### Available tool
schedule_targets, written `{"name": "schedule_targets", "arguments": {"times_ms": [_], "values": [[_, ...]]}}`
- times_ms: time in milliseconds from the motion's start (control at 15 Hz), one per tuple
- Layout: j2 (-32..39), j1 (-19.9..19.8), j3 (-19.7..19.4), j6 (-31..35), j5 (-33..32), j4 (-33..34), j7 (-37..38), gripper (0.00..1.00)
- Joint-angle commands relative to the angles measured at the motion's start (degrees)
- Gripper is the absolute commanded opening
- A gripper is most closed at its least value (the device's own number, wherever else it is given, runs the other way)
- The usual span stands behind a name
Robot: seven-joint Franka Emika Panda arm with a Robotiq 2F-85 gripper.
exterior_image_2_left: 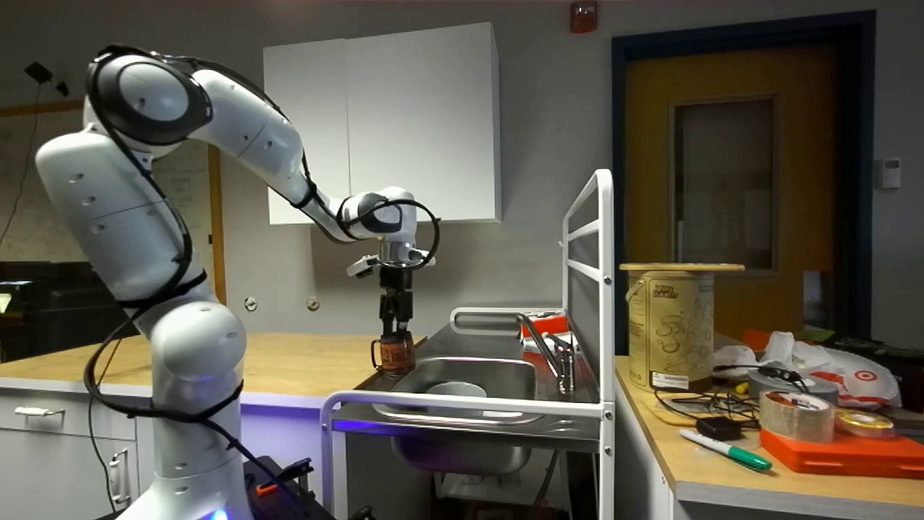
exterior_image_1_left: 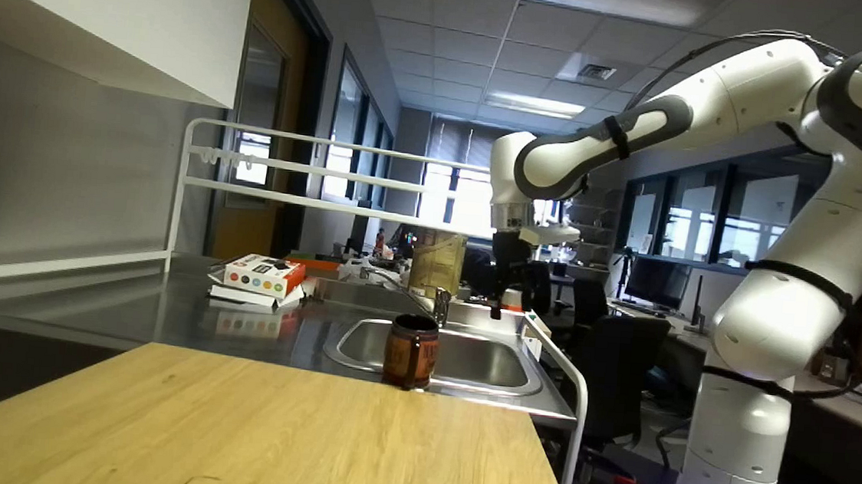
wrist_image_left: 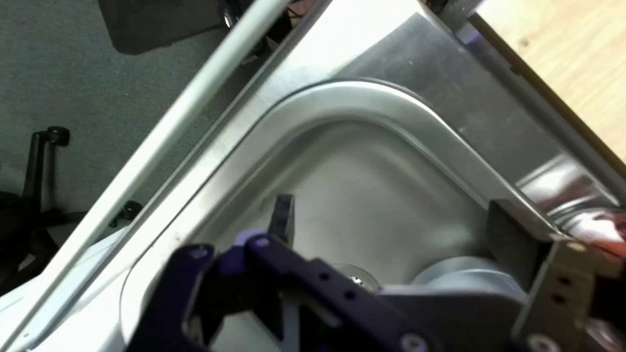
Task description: Put the mug in the sink
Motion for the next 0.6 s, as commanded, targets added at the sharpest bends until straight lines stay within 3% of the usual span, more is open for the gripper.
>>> {"name": "schedule_targets", "arguments": {"times_ms": [0, 533], "values": [[13.1, 1.6, 3.2, 0.6, -1.4, 11.7, 7.9, 1.0], [30.1, 7.3, 1.6, -0.5, -3.0, 30.7, 16.0, 1.0]]}}
